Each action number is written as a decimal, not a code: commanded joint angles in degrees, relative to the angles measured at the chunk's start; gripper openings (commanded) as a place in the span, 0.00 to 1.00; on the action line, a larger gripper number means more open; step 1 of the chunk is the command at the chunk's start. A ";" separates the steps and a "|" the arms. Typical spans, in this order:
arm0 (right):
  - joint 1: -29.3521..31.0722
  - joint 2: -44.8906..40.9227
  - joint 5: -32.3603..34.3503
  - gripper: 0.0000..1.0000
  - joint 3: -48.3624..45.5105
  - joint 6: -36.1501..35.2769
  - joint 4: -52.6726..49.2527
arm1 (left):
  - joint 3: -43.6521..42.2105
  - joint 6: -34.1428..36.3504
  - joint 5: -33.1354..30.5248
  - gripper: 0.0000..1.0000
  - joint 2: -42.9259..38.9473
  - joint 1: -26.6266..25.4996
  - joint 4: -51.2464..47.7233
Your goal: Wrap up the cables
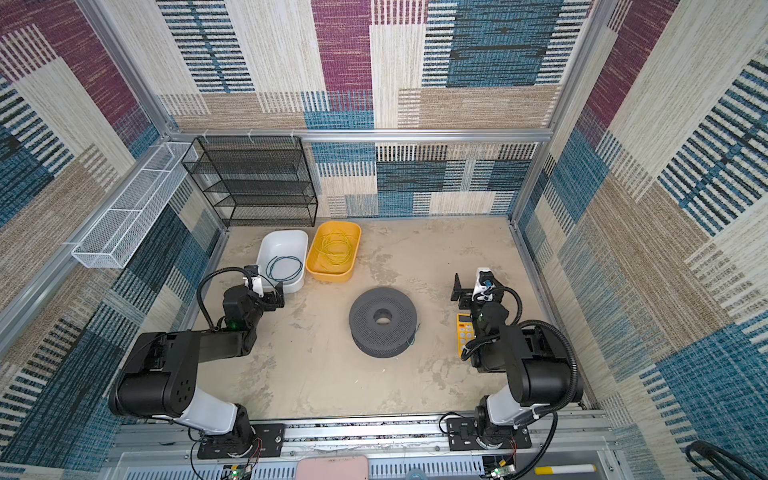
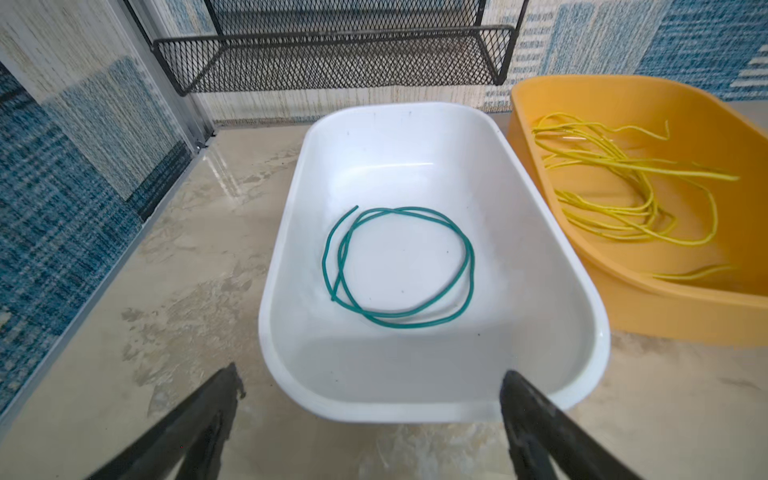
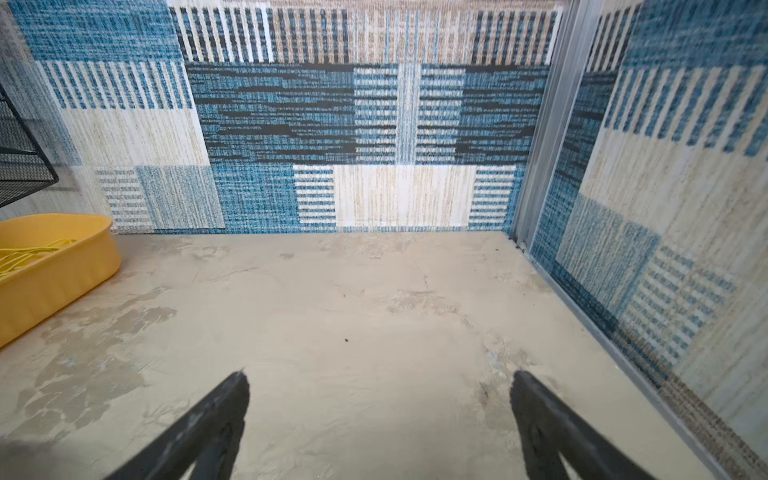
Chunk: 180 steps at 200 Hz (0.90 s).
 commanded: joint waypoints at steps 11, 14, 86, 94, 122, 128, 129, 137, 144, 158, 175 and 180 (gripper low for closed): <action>-0.11 -0.11 -1.97 0.99 0.25 1.69 -1.71 | 0.32 -1.62 2.33 0.99 -0.12 0.12 -1.67; -0.14 0.01 -1.97 0.99 0.17 1.64 -1.20 | 0.30 -1.60 2.33 0.99 -0.06 0.13 -1.65; -0.09 -0.11 -2.34 0.99 0.14 1.42 -1.25 | 0.28 -1.60 2.39 0.99 -0.05 0.10 -1.68; -0.14 -0.11 -2.30 0.99 0.15 1.47 -1.24 | 0.27 -1.60 2.34 0.99 -0.05 0.06 -1.65; -0.08 -0.13 -2.32 0.99 0.03 1.36 -1.24 | 0.29 -1.60 2.39 0.99 -0.09 0.12 -1.65; -0.03 -0.12 -2.24 0.99 0.10 1.35 -1.24 | 0.28 -1.61 2.38 0.99 -0.01 0.13 -1.65; -0.11 -0.12 -2.29 0.99 0.09 1.39 -1.24 | 0.32 -1.61 2.40 0.99 -0.03 0.13 -1.65; -0.10 -0.12 -2.28 0.99 0.16 1.41 -1.25 | 0.30 -1.57 2.34 0.99 -0.06 0.09 -1.65; -0.08 -0.12 -2.27 0.99 0.14 1.40 -1.24 | 0.27 -1.61 2.35 0.99 -0.05 0.13 -1.65; -0.03 0.08 -2.29 0.99 0.50 1.37 -1.81 | 0.34 -1.61 2.35 0.99 -0.06 0.12 -1.67; -0.02 0.24 -2.30 0.99 0.87 1.45 -2.36 | 0.27 -1.64 2.38 0.99 -0.05 0.17 -1.61; -0.06 0.30 -2.27 0.99 0.95 1.42 -2.36 | 0.29 -1.66 2.37 0.99 -0.10 0.12 -1.65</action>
